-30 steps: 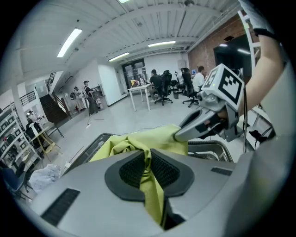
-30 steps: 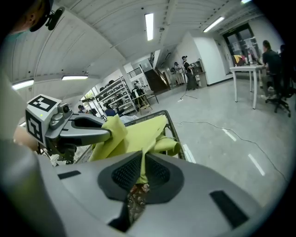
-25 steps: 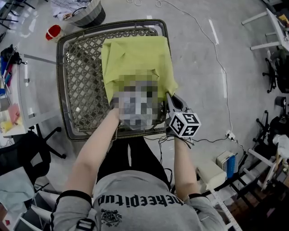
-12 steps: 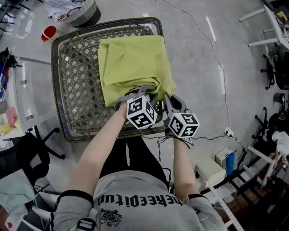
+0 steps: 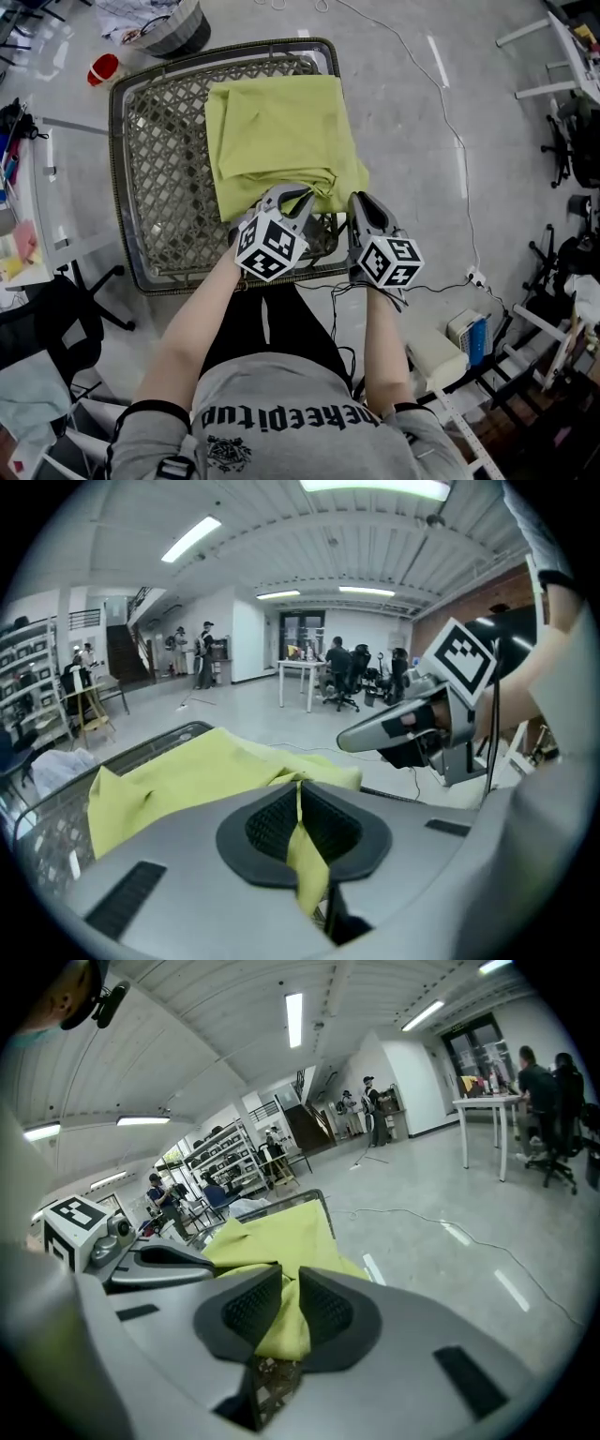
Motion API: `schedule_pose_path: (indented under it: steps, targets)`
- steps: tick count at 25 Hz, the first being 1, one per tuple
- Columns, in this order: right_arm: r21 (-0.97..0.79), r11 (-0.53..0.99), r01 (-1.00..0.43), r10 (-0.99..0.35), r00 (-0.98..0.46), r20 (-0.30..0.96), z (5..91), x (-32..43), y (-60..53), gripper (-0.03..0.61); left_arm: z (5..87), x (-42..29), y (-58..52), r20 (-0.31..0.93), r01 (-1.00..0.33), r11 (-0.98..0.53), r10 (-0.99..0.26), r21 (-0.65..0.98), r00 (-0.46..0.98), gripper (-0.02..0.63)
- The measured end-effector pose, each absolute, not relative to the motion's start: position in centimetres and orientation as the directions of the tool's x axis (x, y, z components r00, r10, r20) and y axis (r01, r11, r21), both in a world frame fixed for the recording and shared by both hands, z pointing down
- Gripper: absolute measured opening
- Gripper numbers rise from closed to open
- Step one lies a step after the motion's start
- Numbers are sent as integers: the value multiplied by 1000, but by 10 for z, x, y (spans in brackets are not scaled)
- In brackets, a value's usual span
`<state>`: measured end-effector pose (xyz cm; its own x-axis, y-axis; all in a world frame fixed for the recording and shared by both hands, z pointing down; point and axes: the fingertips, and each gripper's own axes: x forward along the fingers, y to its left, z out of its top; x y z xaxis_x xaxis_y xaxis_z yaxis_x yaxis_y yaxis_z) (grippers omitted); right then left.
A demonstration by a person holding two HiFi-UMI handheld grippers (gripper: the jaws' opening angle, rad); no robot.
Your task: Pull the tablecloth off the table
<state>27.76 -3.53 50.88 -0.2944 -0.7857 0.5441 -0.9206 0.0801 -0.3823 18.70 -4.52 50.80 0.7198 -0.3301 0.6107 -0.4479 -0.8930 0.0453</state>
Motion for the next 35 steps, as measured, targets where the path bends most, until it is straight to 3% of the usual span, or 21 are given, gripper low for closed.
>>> schedule_pose_path:
  steps: [10,19,25,31,33,35]
  targets:
    - [-334,336,-881,-717,-469,516,490,209,-63,81,474,100,-66,547,-695,-712,-545,99,636,15]
    - [-275,571,-773,-584,-619,526,486,98,-87,129,466,18,-72,548,-798,-596,-639,90,540,15]
    - [-158,682,-715,-503,-614,608,507,34,-95,192,470,-12,-80,556,-795,-599,-629,98,543,15]
    - [-44,703,-710,-475,-514,715,539,12,-107,199,477,-23,-89,561,-778,-613,-598,140,572,15]
    - [-15,679,-734,-482,-461,745,547,16,-114,171,481,-23,-89,565,-764,-629,-582,142,585,15]
    - [9,641,-768,-501,-409,763,552,24,-119,46,485,-22,-88,570,-751,-644,-565,147,597,15]
